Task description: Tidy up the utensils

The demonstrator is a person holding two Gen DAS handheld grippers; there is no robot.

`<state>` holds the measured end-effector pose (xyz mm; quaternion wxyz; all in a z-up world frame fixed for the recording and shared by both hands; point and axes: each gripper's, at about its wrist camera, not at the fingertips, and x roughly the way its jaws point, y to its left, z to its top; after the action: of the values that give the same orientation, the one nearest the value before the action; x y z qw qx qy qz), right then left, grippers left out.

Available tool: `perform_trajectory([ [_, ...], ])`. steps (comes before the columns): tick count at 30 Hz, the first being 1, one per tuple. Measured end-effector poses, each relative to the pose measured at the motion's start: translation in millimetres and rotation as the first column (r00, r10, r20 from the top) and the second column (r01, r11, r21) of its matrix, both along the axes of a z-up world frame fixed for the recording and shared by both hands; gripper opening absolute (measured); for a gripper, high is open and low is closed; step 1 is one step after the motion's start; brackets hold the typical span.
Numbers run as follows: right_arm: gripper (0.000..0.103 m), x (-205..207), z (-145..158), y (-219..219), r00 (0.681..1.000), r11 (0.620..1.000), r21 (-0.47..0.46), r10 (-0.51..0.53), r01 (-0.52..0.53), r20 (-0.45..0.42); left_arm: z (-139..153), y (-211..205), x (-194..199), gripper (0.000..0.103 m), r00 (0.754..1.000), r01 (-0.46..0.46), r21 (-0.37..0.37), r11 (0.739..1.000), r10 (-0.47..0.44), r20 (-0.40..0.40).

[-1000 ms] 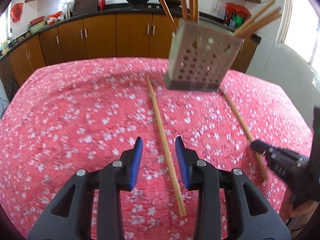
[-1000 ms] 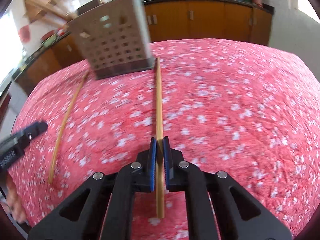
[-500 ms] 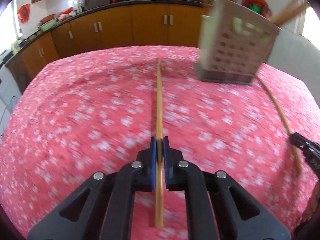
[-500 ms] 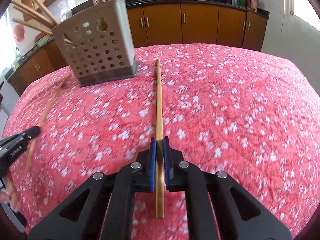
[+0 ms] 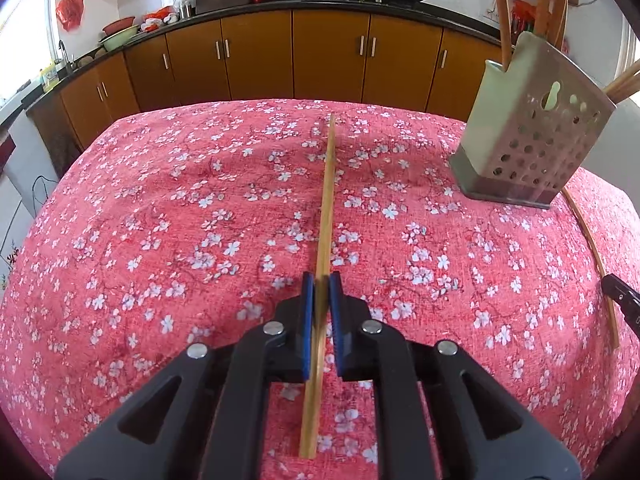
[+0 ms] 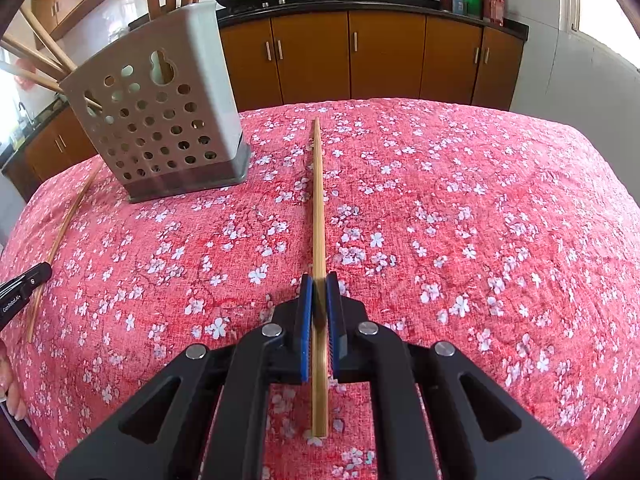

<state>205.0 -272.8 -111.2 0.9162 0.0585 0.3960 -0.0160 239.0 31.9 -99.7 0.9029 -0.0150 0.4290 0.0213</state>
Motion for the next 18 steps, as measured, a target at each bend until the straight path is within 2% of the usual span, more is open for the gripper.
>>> perform_trajectory([
  [18,0.008,-2.6,0.6,-2.2,1.000,1.000,0.000,0.000,0.000,0.001,0.4,0.5,-2.1,0.012,1.000,0.001,-0.004,1.000,-0.001,0.000],
])
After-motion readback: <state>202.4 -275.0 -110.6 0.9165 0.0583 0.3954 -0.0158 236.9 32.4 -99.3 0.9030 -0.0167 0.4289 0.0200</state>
